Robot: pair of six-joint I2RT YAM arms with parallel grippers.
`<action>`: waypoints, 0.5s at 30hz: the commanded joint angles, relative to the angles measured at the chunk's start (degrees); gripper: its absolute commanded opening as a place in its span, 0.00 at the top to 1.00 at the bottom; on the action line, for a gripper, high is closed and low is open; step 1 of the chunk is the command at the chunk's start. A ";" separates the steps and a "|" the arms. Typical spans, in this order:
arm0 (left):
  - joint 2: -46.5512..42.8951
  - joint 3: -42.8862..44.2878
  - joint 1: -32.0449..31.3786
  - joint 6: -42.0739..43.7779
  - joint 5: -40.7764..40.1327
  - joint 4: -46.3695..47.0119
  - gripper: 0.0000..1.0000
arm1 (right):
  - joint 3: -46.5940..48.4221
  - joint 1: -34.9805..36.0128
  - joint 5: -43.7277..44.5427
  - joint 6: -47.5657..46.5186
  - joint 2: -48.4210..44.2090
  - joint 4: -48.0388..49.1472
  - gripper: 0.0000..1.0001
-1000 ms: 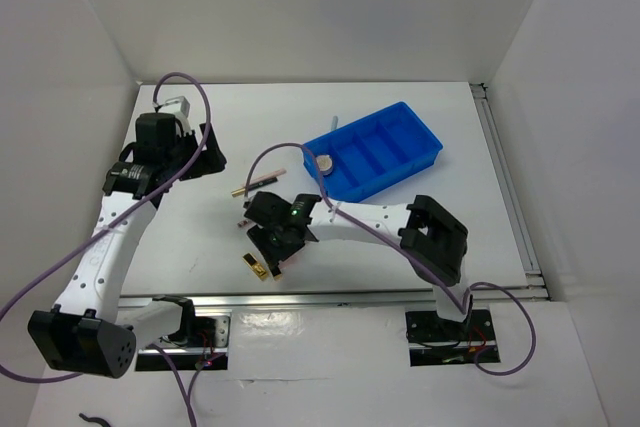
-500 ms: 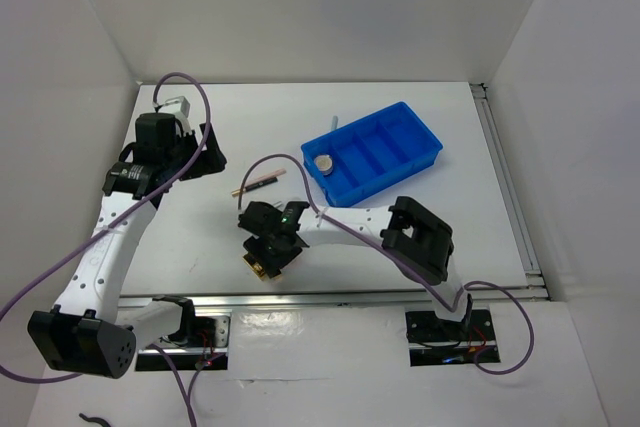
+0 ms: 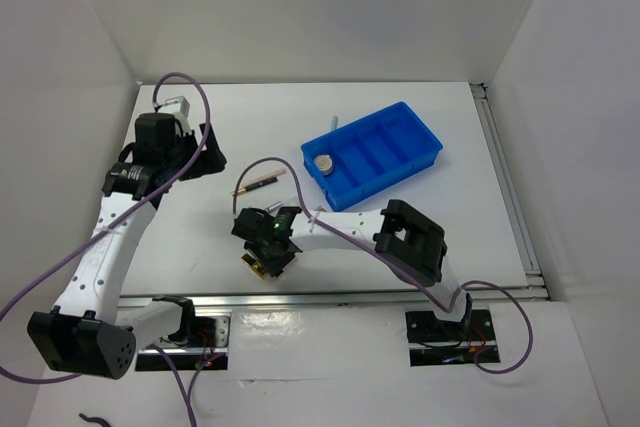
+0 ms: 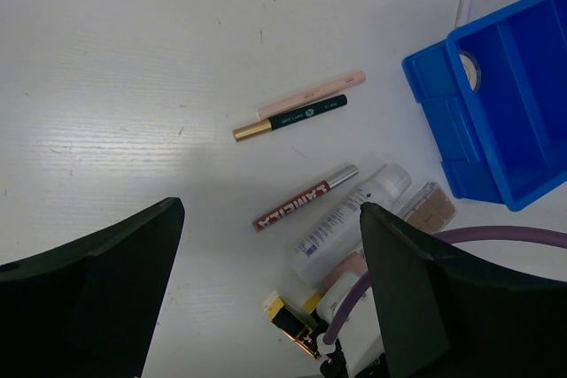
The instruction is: Organize the makeup
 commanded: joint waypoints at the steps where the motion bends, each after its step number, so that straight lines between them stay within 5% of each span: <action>1: -1.74 0.19 -0.19 0.09 0.47 0.52 0.06 | 2.30 0.42 2.57 0.53 -1.12 -2.91 0.74; 15: -1.74 0.19 -0.19 0.09 1.52 0.52 0.06 | 5.73 -4.40 13.38 -1.57 -12.89 -8.63 0.76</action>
